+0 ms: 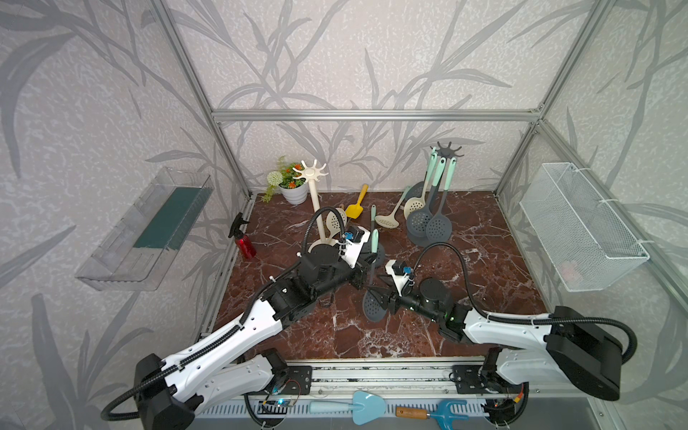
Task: Hang the skimmer on the kitchen utensil rack
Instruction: Pick up the skimmer from the center of the board.
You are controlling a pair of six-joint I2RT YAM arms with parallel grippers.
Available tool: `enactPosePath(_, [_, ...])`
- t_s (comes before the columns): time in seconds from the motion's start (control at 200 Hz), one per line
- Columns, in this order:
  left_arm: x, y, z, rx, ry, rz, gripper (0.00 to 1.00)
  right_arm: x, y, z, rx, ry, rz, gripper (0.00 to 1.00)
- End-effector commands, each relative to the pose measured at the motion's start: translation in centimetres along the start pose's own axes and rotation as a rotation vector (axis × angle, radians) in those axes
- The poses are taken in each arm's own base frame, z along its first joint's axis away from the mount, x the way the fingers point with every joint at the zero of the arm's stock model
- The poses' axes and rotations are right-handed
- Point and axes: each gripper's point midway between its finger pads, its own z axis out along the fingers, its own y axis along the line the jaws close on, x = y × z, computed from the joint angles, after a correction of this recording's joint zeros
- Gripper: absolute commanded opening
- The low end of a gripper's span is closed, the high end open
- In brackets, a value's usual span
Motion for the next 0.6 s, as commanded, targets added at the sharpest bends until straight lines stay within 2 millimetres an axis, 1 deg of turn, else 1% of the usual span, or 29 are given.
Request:
enactPosePath(0.0, [-1.7, 0.0, -0.2, -0.009, -0.073, -0.034, 0.0, -2.6, 1.0, 1.0, -0.024, -0.091, 0.019, 0.56])
enactPosePath(0.095, [-1.8, 0.0, -0.2, -0.014, -0.079, -0.042, 0.0, -2.9, 0.9, 1.5, -0.016, -0.1, 0.022, 0.54])
enactPosePath(0.25, [-2.0, 0.4, -0.4, -0.034, -0.089, -0.068, 0.0, -4.0, 0.5, 1.9, 0.022, -0.121, 0.015, 0.52])
enactPosePath(0.33, [-2.1, 0.4, -0.6, -0.037, -0.096, -0.084, 0.0, -4.2, 0.4, 2.0, 0.038, -0.117, 0.011, 0.48])
enactPosePath(0.35, [-2.2, 0.4, -0.6, -0.037, -0.102, -0.087, 0.0, -4.3, 0.3, 2.0, 0.041, -0.117, 0.011, 0.46])
enactPosePath(0.4, [-2.3, 0.5, -0.8, -0.042, -0.106, -0.093, 0.0, -4.1, 0.3, 2.2, 0.041, -0.107, 0.014, 0.39])
enactPosePath(0.45, [-2.4, 0.6, -0.9, -0.045, -0.112, -0.095, 0.0, -4.0, 0.4, 2.4, 0.038, -0.099, 0.016, 0.35])
enactPosePath(0.6, [-3.0, 0.9, -1.5, -0.063, -0.137, -0.103, 0.0, -3.5, 0.5, 2.6, 0.042, -0.08, 0.024, 0.35])
